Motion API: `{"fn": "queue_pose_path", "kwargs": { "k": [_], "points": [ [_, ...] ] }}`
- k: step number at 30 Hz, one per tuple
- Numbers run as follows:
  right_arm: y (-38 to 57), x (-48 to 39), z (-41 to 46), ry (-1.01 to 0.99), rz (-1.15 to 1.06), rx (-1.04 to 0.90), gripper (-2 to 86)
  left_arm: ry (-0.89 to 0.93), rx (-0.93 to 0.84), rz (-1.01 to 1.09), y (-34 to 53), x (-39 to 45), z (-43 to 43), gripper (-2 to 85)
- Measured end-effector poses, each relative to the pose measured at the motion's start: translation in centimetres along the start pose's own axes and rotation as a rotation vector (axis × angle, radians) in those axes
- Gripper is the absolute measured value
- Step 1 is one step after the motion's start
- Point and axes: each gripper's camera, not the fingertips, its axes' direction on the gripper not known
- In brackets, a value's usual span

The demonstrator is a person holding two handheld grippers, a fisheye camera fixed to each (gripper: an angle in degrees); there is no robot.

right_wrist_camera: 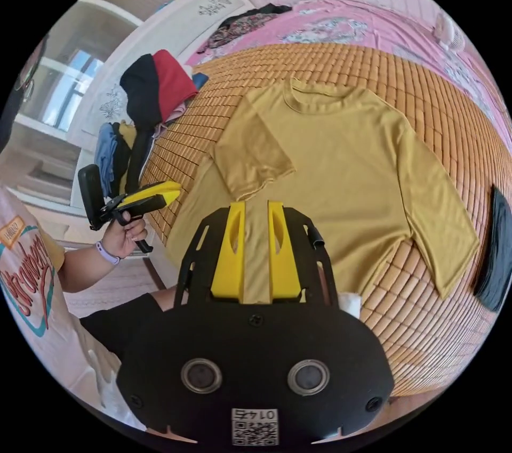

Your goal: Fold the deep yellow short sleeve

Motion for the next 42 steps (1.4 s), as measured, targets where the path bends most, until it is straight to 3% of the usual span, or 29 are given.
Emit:
{"fn": "queue_pose_path", "kwargs": {
  "k": [9, 12, 20, 25, 30, 37, 42],
  "points": [
    [4.5, 3.7, -2.7, -0.043, 0.123, 0.043, 2.1, -0.051, -0.123, 0.085, -2.8, 4.2, 5.9, 4.5],
    [6.9, 6.1, -3.5, 0.038, 0.241, -0.068, 0.6, -0.090, -0.169, 0.191, -4.6, 7.3, 8.6, 1.8],
    [14.4, 14.7, -11.2, 0.124, 0.558, 0.157, 2.3, 0.034, -0.247, 0.507, -10.0, 16.4, 17.7, -0.9],
    [18.2, 19.1, -14.0, 0.271, 0.772, 0.345, 10.4, 0.108, -0.350, 0.634, -12.6, 21.3, 23.8, -0.8],
    [19.6, 22.0, -14.3, 0.251, 0.784, 0.371, 7.5, 0.081, -0.357, 0.704, -14.9, 26.1, 29.5, 0.5],
    [21.5, 23.4, -15.6, 0.166, 0.707, 0.358, 2.7, 0.059, -0.412, 0.692, -18.0, 31.5, 38.2, 10.4],
    [23.1, 24.4, -16.6, 0.100, 0.692, 0.370, 1.5, 0.013, -0.458, 0.694, -18.9, 34.1, 42.8, 10.7]
  ]
}}
